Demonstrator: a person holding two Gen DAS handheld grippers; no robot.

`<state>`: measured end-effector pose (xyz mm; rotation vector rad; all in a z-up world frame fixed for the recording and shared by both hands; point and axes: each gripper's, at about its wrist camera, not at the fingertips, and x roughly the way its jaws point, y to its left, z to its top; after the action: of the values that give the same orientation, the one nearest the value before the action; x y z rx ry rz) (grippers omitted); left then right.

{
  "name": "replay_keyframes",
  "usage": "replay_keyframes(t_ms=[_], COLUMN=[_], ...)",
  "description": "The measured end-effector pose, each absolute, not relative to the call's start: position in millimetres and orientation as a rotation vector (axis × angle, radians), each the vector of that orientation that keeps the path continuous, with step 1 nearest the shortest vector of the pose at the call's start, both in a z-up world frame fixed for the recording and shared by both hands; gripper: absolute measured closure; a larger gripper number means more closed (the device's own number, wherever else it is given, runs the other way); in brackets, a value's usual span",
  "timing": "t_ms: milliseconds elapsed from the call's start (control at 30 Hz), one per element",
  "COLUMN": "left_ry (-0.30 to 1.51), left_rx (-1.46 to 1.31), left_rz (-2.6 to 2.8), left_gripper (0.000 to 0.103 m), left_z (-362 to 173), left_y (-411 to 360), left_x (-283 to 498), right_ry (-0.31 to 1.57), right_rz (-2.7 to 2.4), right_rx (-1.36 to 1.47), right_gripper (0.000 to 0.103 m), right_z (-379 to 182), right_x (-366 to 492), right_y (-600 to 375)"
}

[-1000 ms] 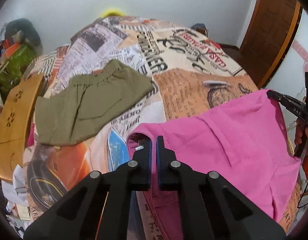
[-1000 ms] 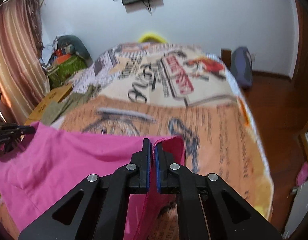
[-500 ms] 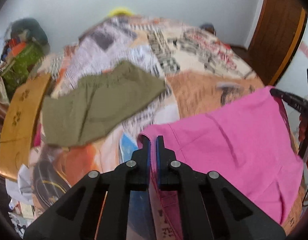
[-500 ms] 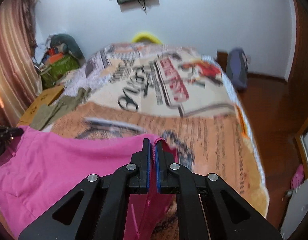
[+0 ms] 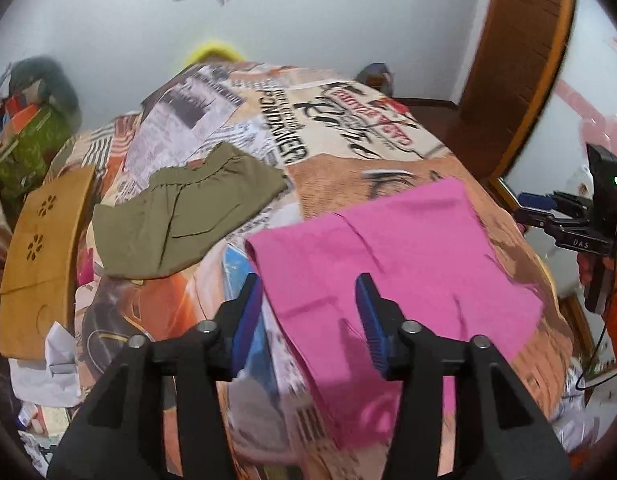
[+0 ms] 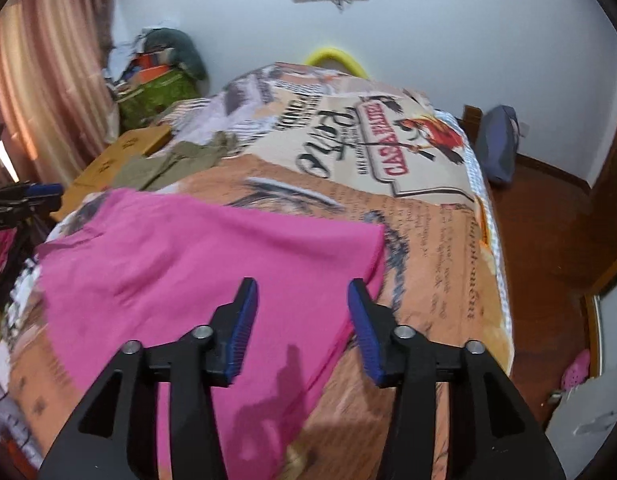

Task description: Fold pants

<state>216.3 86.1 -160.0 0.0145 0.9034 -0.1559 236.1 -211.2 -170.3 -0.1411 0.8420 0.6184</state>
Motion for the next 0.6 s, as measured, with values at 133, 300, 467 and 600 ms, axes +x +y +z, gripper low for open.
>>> replay_keyframes(t_ms=[133, 300, 467, 600], left_ry=[0.915, 0.997, 1.026, 1.062], left_rx=[0.061, 0.084, 0.038, 0.019], left_rz=[-0.226, -0.284, -0.300, -0.296], left_gripper=[0.042, 0.042, 0.042, 0.042], left_z=[-165, -190, -205, -219], left_y=[64, 44, 48, 53], left_x=[194, 186, 176, 165], right_ry=[0.850, 0.881, 0.912, 0.940], right_rz=[0.687, 0.743, 0.773, 0.798], right_rx=[-0.127, -0.104, -0.054, -0.090], right_gripper=[0.054, 0.054, 0.054, 0.054], right_z=[-169, -178, -185, -195], right_x=[206, 183, 181, 178], right_y=[-197, -178, -161, -145])
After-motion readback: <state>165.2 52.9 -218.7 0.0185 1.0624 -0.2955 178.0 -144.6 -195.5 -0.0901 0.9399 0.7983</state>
